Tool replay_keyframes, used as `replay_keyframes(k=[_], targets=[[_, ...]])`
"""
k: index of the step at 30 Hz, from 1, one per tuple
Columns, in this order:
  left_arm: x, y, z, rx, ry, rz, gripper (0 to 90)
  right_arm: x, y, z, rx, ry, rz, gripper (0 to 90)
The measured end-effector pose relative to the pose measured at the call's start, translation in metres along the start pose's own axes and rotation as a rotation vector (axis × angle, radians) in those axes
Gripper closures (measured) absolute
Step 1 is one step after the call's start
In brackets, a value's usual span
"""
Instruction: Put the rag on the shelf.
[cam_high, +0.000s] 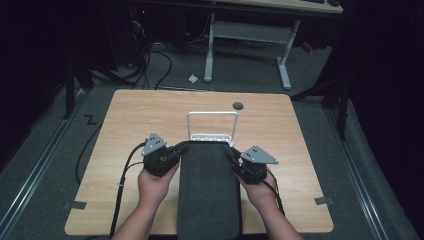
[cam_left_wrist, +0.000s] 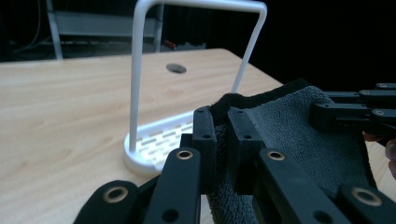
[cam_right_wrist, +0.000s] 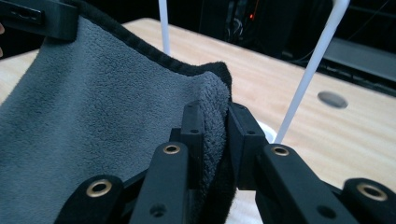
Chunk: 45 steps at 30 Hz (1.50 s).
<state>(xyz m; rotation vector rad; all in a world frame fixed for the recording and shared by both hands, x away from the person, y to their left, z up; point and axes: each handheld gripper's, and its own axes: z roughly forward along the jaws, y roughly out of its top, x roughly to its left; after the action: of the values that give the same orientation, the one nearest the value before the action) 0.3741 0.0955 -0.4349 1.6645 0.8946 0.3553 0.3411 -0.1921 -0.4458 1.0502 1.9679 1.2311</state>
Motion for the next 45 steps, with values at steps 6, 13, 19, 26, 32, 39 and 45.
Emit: replay_keyframes(k=[6, 13, 19, 26, 32, 39, 45], targets=[[-0.003, 0.019, -0.003, -0.044, 0.008, 0.022, 83.2, -0.004, 0.019, -0.006, -0.052, -0.02, -0.02, 78.6], [-0.007, 0.041, -0.008, -0.103, 0.009, 0.048, 83.3, -0.007, 0.036, -0.013, -0.107, -0.037, -0.025, 78.6], [-0.01, 0.058, -0.009, -0.14, 0.013, 0.081, 83.4, -0.012, 0.05, -0.019, -0.152, -0.057, -0.026, 78.6], [-0.013, 0.074, -0.012, -0.181, 0.018, 0.1, 83.5, -0.017, 0.07, -0.025, -0.188, -0.072, -0.043, 78.6], [-0.014, 0.088, -0.014, -0.215, 0.018, 0.116, 83.7, -0.019, 0.087, -0.032, -0.222, -0.086, -0.054, 78.6], [-0.013, 0.107, -0.019, -0.251, 0.027, 0.138, 83.8, -0.019, 0.106, -0.036, -0.254, -0.097, -0.074, 78.6], [-0.011, 0.123, -0.021, -0.27, 0.037, 0.159, 83.9, -0.02, 0.121, -0.037, -0.271, -0.107, -0.091, 78.6]])
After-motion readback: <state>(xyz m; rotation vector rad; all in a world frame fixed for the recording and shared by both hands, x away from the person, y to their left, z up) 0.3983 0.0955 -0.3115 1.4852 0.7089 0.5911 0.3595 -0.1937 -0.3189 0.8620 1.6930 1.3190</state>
